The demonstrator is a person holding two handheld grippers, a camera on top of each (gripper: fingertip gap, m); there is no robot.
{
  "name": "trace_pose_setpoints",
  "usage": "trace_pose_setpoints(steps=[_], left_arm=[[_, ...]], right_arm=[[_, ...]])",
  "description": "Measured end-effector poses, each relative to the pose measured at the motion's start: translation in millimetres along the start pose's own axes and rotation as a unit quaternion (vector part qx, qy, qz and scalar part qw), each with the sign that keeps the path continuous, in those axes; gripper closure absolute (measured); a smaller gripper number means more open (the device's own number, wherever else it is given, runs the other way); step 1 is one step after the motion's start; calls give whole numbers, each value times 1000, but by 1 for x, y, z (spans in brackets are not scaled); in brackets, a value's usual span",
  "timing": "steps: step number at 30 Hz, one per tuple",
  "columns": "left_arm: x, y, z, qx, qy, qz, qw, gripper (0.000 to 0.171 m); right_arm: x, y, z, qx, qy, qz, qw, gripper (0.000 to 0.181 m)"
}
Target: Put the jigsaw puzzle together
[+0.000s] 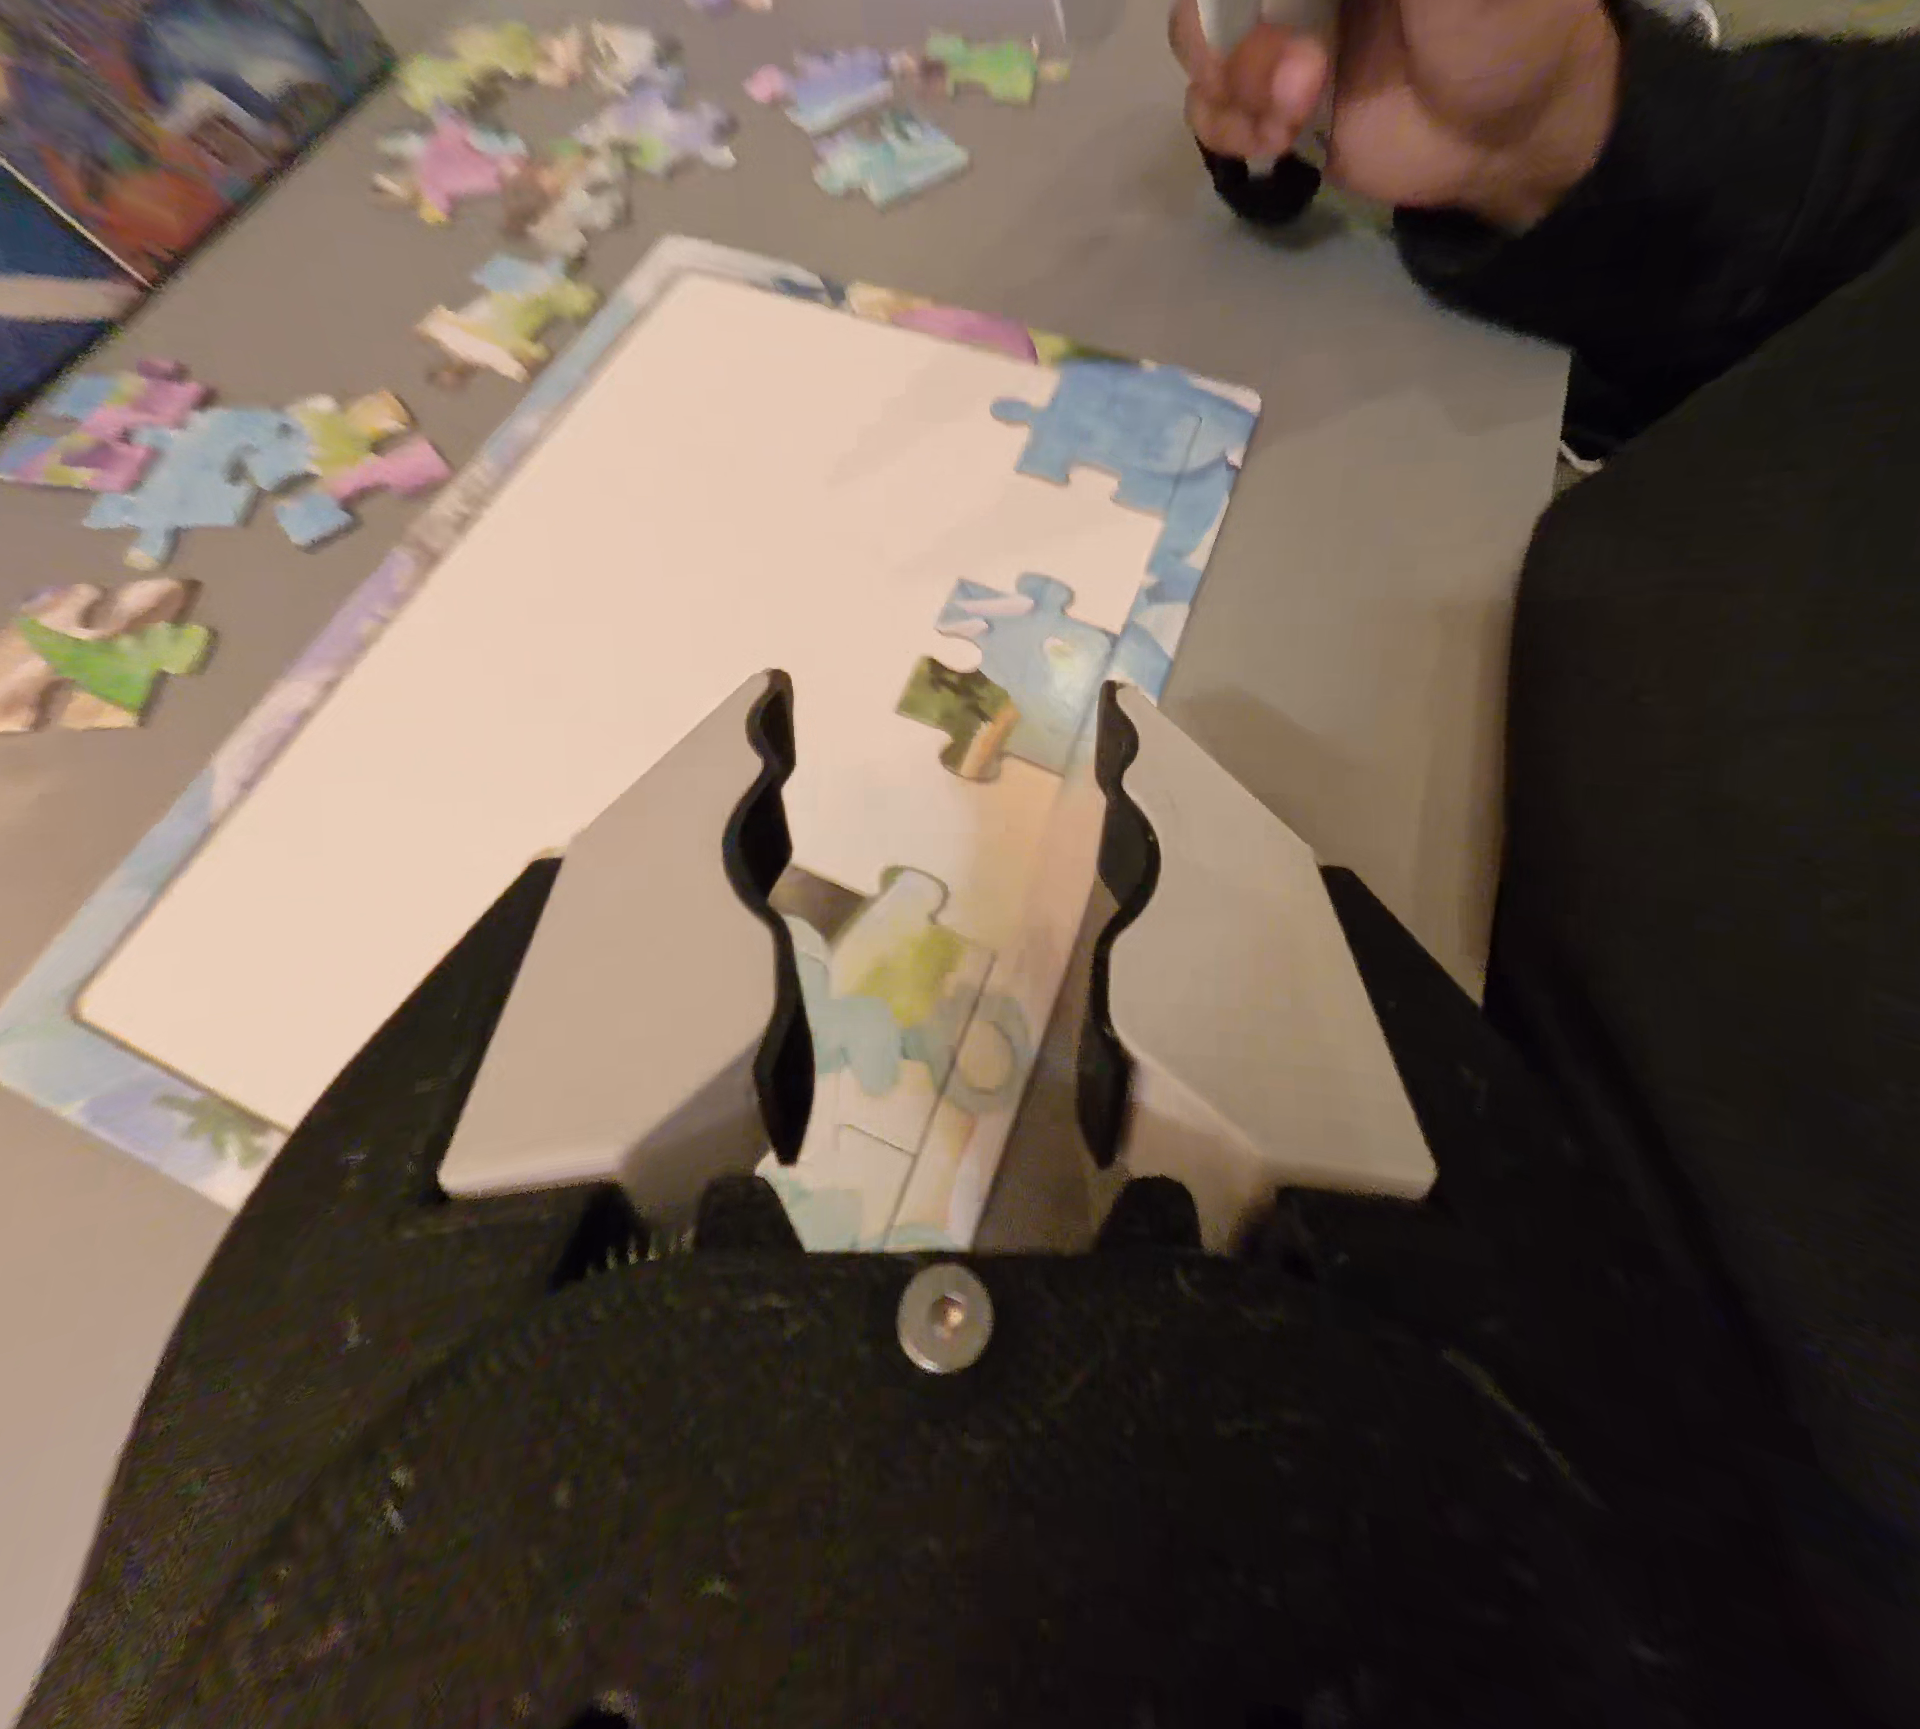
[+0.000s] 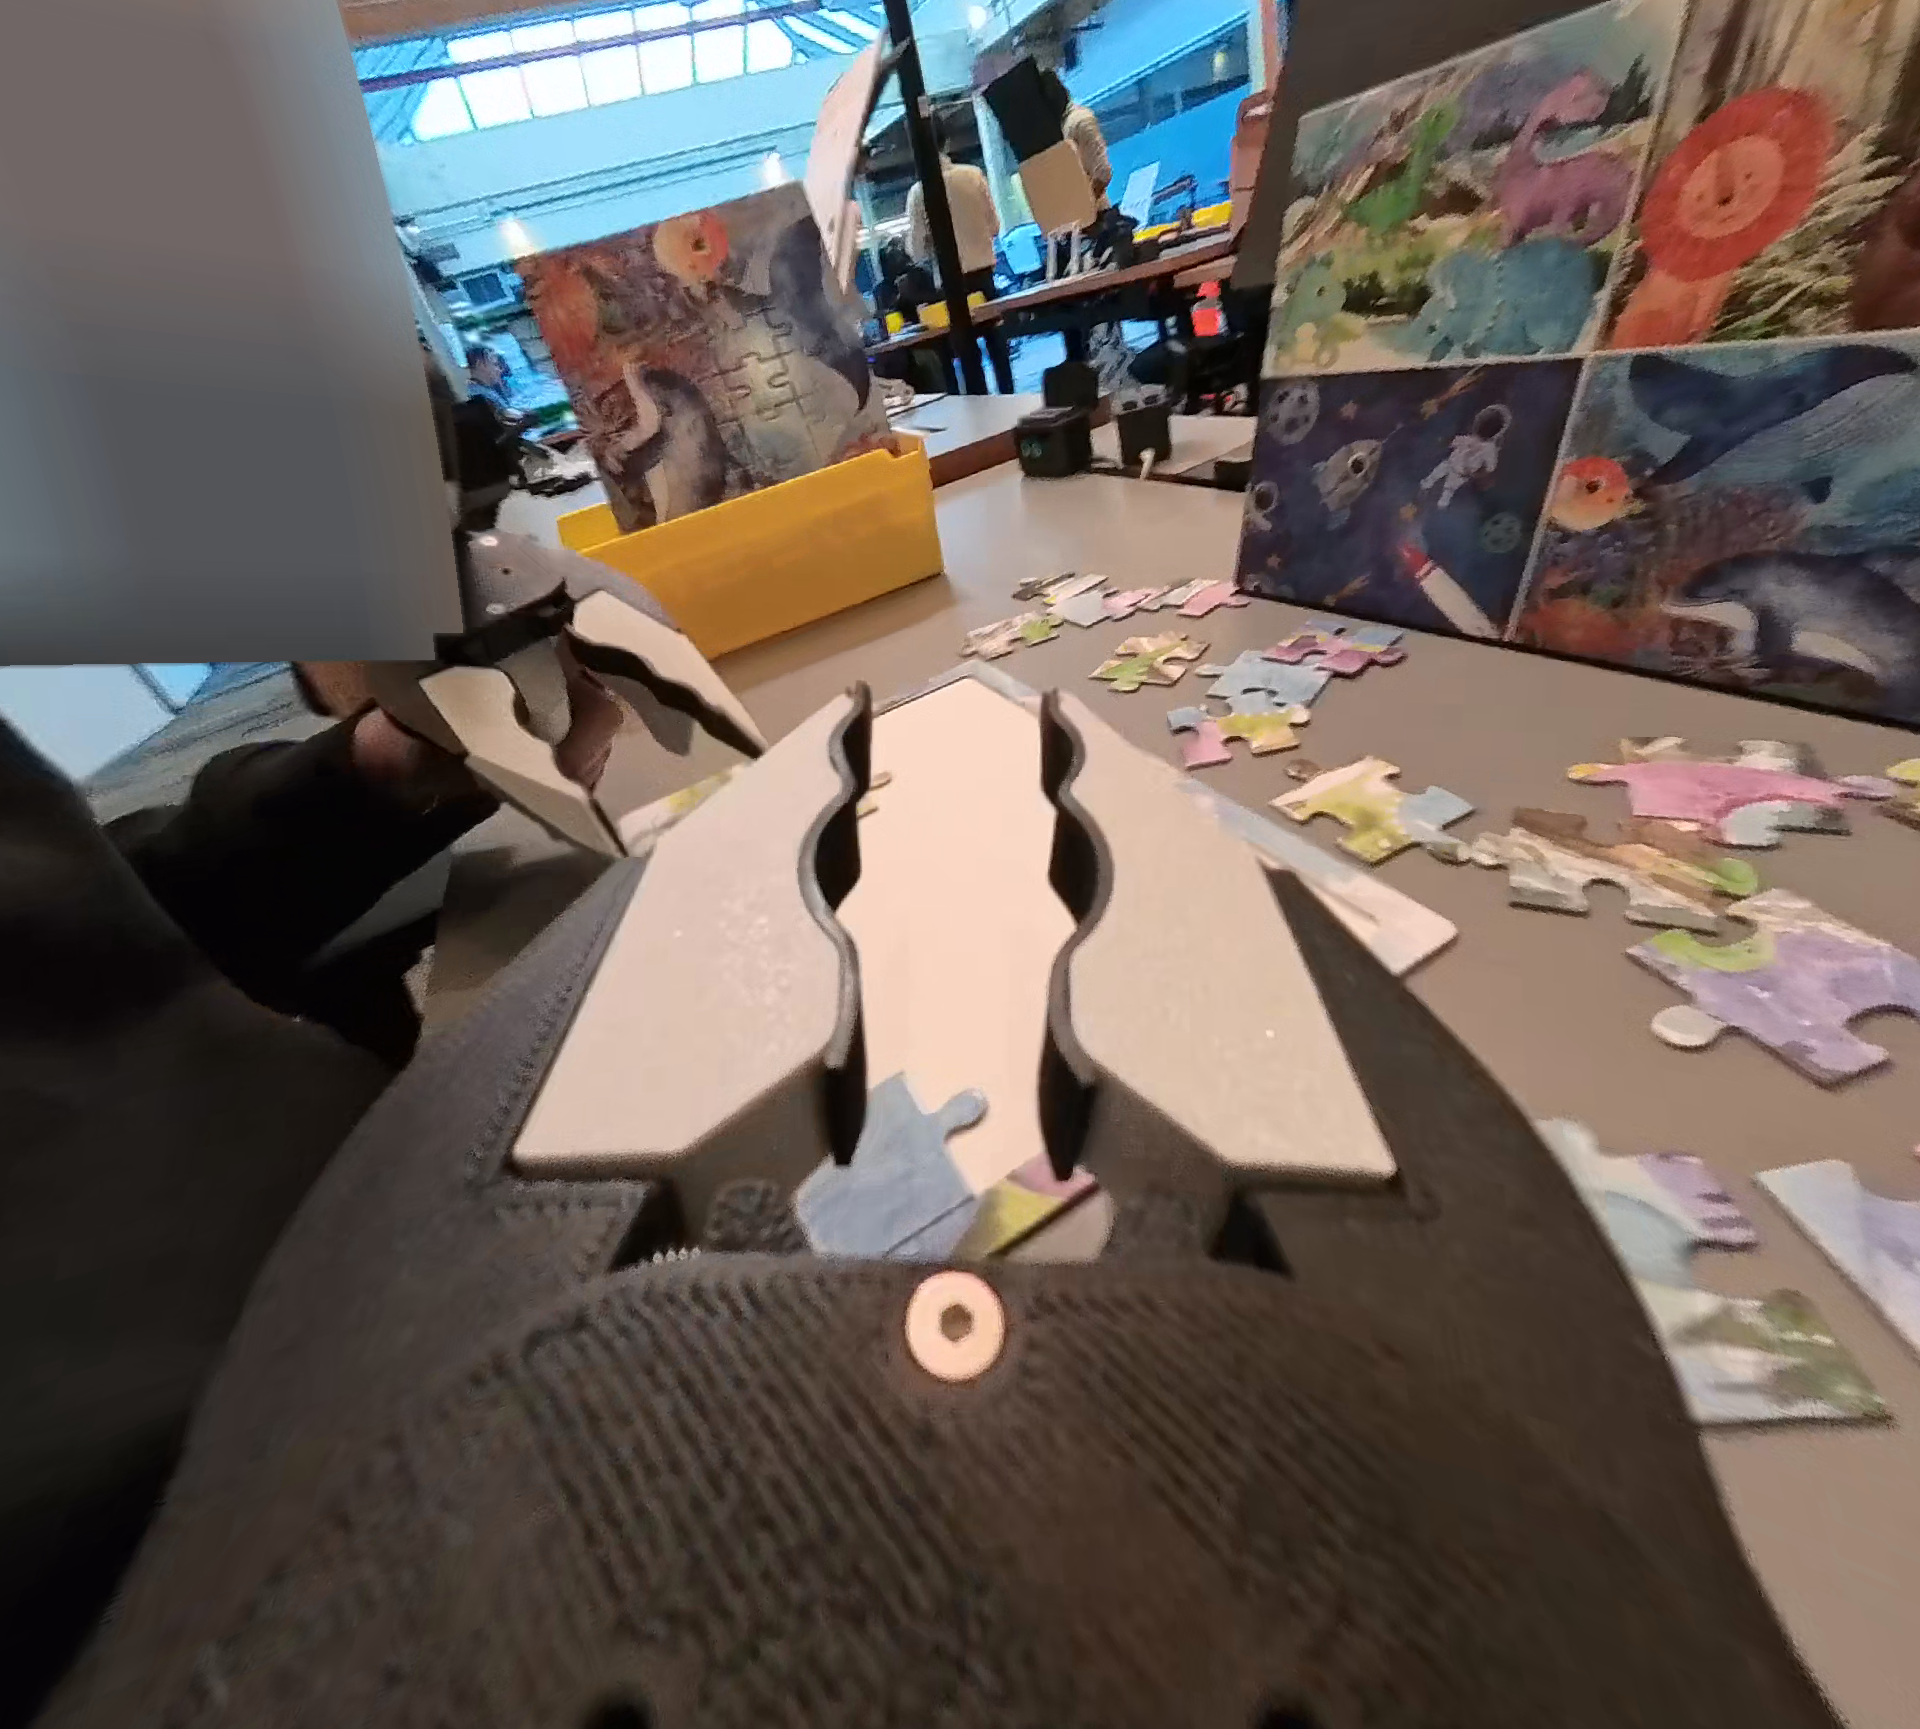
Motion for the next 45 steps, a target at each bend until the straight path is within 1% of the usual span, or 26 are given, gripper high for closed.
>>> trace_pose_setpoints(steps=[3,5,6,9,10,12,14,16,18,21,23,25,28,31,33,35,38,39,41,45], left_arm=[[-20,-1,-17,-18,25,31,999,115],[-34,2,-34,-24,48,51,997,113],[-41,5,-45,-24,50,66,996,109],[-58,16,-84,-7,9,108,994,102],[-61,20,-99,-8,-8,118,993,99],[-59,27,-129,-22,-38,119,992,94],[-45,29,-154,-37,-76,97,992,86],[-26,22,-168,-46,-113,95,988,85],[-14,11,-173,-51,-144,124,980,89],[-15,1,-180,-34,-188,183,964,91],[-18,-1,-180,0,-223,209,952,91],[-18,-3,-181,14,-235,228,945,95],[-15,-7,-186,-6,-228,248,941,94],[-14,-12,-189,-9,-228,254,940,99],[-17,-15,-188,-3,-227,260,939,103],[-20,-18,-186,-1,-219,255,942,107],[-22,-19,-179,15,-195,230,953,130],[-23,-19,-177,12,-183,223,958,134],[-23,-18,-176,-11,-153,207,966,134],[-22,-22,-178,-84,-82,181,976,134]], right_arm=[[-28,5,5,32,-62,-9,997,149],[-54,14,13,61,-126,-24,990,142],[-68,18,20,74,-159,-30,984,139],[-98,28,52,111,-243,-15,964,137],[-101,28,68,126,-258,-17,958,138],[-91,26,101,152,-248,-38,956,137],[-68,19,124,166,-212,-56,961,137],[-48,13,131,159,-170,-72,970,136],[-42,6,138,171,-171,-77,967,137],[-44,2,144,175,-153,-65,970,138],[-48,-2,144,177,-157,-45,971,143],[-54,-7,144,184,-172,-30,967,145],[-58,-13,146,199,-192,-28,961,146],[-57,-16,151,211,-205,-44,955,146],[-59,-17,150,214,-213,-43,952,146],[-65,-19,146,208,-223,-32,952,145],[-83,-24,132,183,-237,28,954,147],[-89,-28,129,179,-238,49,953,148],[-98,-35,126,184,-235,78,951,149],[-104,-44,131,202,-228,86,949,146]])
Point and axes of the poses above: each gripper's, where its closed fingertips meet, y out along the fingers, x out of its underside, z = x × y across the jaws, the point moved 8 cm from there along -y, back along the fingers, and after that the axes turned 15 degrees about z, right-handed, at the moved point
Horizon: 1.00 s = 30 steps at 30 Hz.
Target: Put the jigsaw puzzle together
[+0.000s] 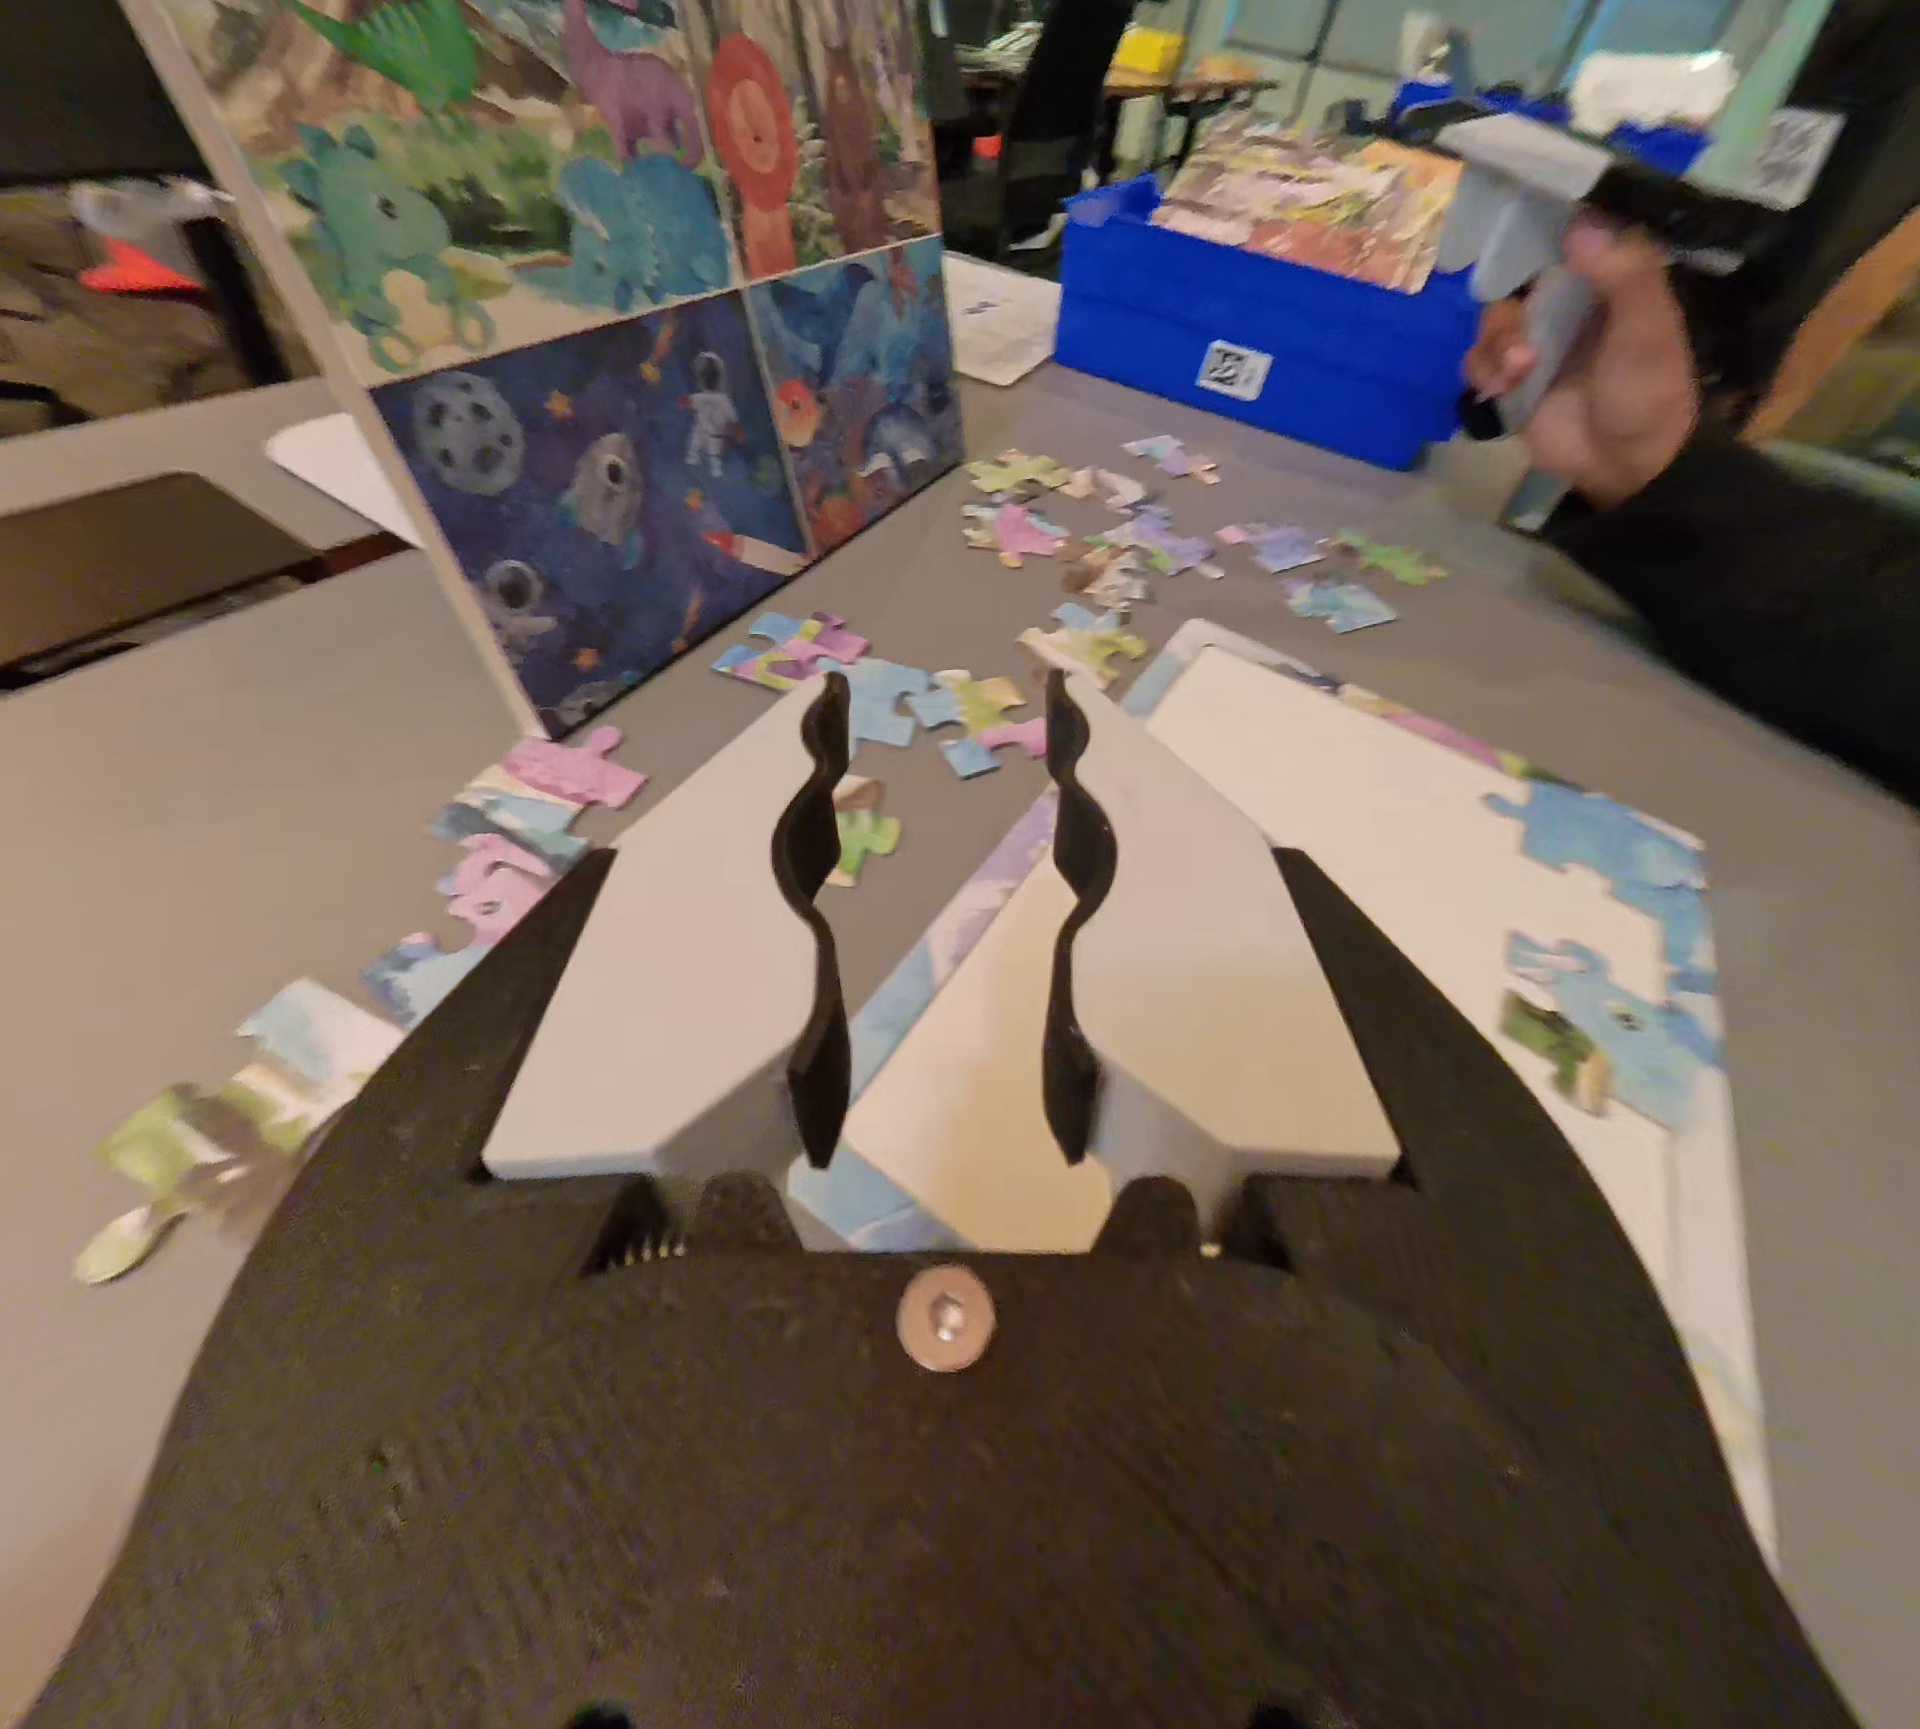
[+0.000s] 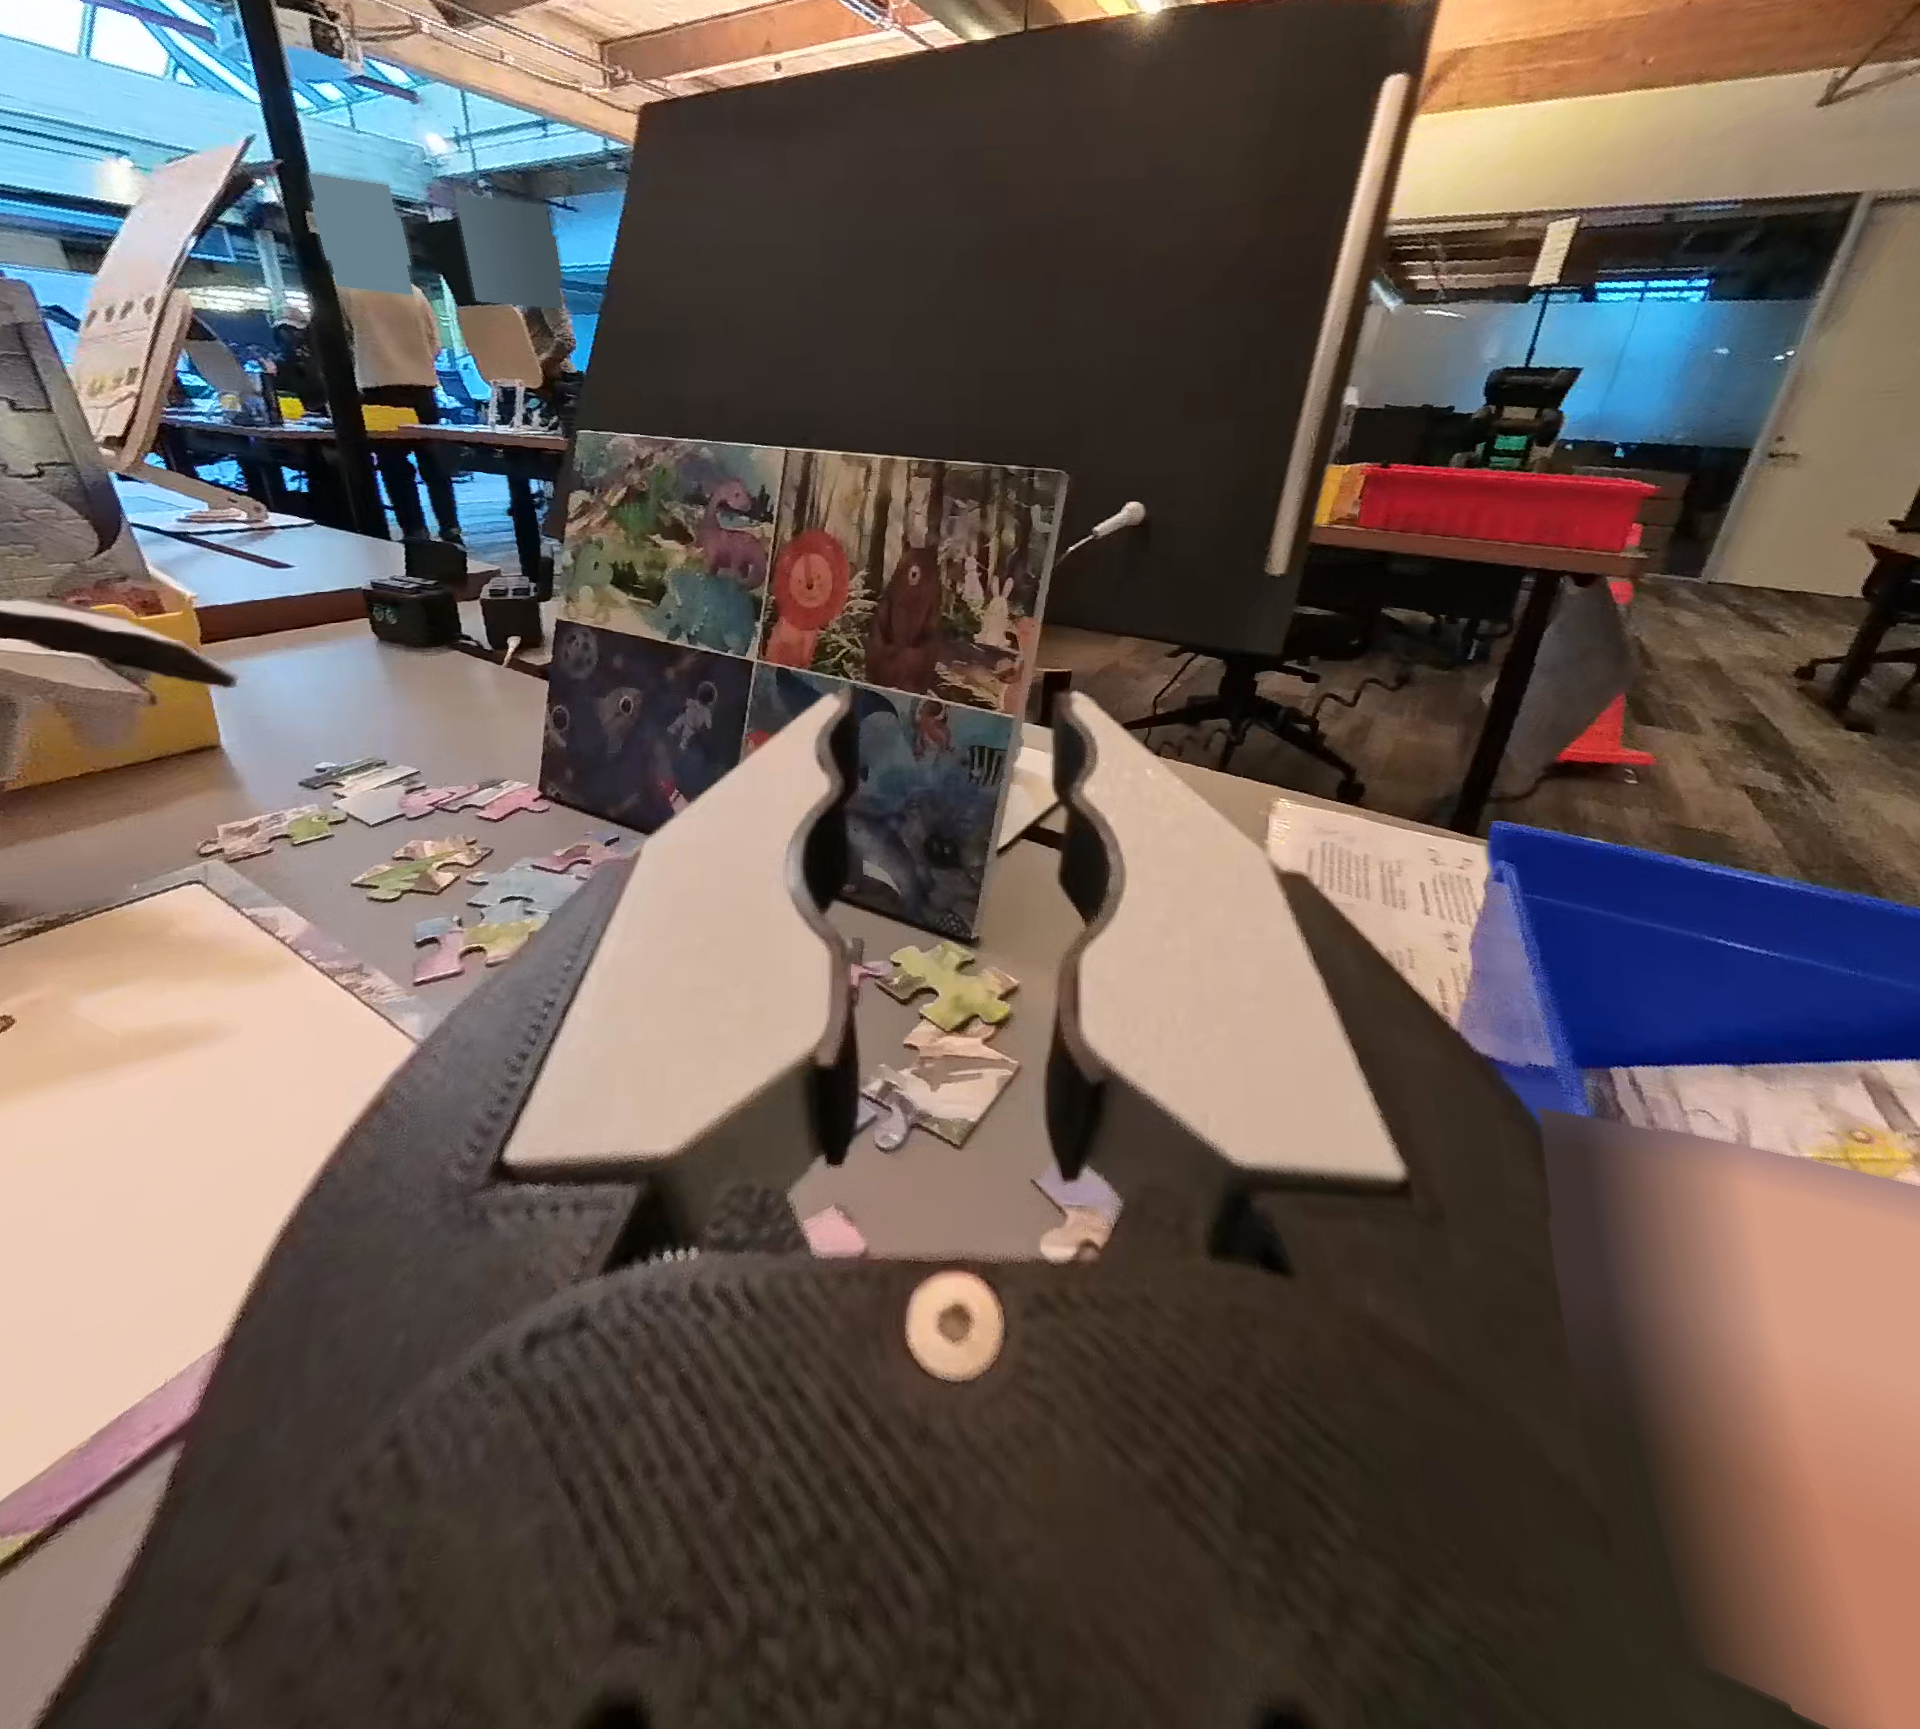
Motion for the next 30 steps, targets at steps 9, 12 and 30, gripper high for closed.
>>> trace_pose_setpoints(steps=[9,12,30], left_arm=[[-3,-15,-21,-133,92,10,987,171],[-2,-20,-28,-168,106,8,980,171],[-4,-43,-57,-249,92,-33,963,170]], right_arm=[[4,6,-8,-24,40,1,999,140],[5,9,-15,-36,31,-3,999,139],[42,22,-35,-63,17,-84,994,137]])
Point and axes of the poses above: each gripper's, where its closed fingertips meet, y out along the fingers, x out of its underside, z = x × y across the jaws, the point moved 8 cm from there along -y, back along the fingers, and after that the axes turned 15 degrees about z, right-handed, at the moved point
